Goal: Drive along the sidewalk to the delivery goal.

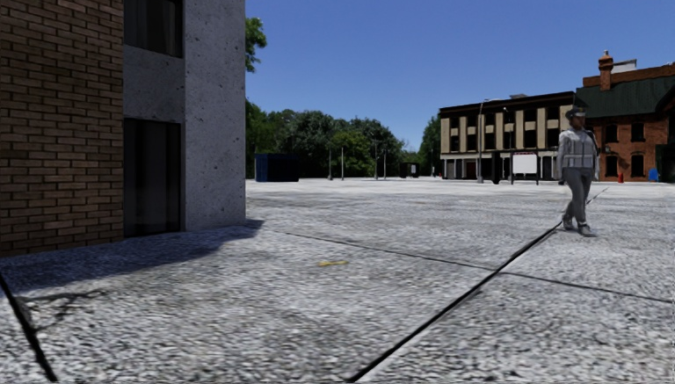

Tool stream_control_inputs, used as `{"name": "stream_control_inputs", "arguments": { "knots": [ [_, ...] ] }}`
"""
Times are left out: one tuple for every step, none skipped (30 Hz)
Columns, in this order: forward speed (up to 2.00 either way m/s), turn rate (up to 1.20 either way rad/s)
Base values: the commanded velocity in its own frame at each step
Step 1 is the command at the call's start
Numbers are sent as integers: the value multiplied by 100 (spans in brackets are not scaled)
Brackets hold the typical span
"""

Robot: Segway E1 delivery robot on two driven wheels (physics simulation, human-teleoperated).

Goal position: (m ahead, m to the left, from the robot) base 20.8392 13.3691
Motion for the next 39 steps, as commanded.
{"name": "stream_control_inputs", "arguments": {
  "knots": [
    [200, -45],
    [200, -35],
    [200, -11],
    [200, 0],
    [200, 0],
    [200, 0],
    [200, 0],
    [200, 0],
    [200, 0],
    [200, 0],
    [200, 0],
    [200, 0],
    [200, 0],
    [200, 0],
    [200, 0],
    [200, 0],
    [200, 0],
    [200, 0],
    [200, 0],
    [200, 0],
    [200, 0],
    [200, 0],
    [200, 0],
    [200, 0],
    [200, 0],
    [200, 0],
    [200, 0],
    [200, 0],
    [200, 0],
    [200, 0],
    [200, 0],
    [200, 0],
    [200, 0],
    [200, 0],
    [200, 0],
    [200, 6],
    [200, 6],
    [200, 12],
    [200, 17]
  ]
}}
